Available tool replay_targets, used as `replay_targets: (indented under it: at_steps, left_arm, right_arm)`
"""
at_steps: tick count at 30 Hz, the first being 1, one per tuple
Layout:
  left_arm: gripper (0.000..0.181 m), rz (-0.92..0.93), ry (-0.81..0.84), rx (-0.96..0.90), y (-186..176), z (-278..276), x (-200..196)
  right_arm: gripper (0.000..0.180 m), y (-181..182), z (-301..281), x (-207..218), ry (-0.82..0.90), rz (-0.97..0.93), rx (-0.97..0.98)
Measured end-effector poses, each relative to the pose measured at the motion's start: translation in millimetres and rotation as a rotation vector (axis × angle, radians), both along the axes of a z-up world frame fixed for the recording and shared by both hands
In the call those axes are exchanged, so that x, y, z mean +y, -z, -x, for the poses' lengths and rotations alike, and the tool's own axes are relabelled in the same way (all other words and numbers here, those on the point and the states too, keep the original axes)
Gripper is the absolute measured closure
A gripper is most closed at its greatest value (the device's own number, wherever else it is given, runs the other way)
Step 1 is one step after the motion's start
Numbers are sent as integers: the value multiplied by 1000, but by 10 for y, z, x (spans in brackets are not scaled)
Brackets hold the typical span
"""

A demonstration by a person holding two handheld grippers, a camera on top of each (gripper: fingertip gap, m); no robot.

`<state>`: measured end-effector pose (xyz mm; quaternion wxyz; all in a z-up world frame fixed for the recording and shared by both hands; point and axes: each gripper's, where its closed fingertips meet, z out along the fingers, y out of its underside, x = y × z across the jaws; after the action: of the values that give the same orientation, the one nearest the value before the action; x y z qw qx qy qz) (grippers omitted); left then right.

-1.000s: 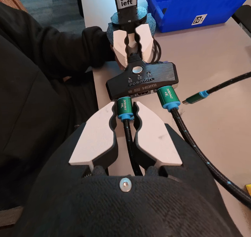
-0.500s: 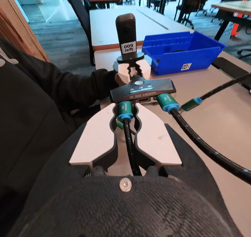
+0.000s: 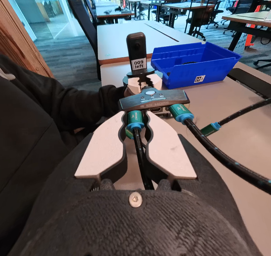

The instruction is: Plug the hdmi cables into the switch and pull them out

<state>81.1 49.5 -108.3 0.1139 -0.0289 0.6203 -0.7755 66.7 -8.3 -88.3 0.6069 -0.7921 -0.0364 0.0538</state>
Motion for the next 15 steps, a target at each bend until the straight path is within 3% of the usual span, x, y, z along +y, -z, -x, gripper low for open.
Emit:
replay_targets:
  at_steps: [6, 15]
  left_arm:
    - [158, -17, -4, -12, 30, 17, -41]
    - [158, -93, -19, -40, -63, 73, -276]
  right_arm:
    - [156, 71, 5, -73, -17, 159, -145]
    - [156, -10, 11, -345, -72, 228, -120]
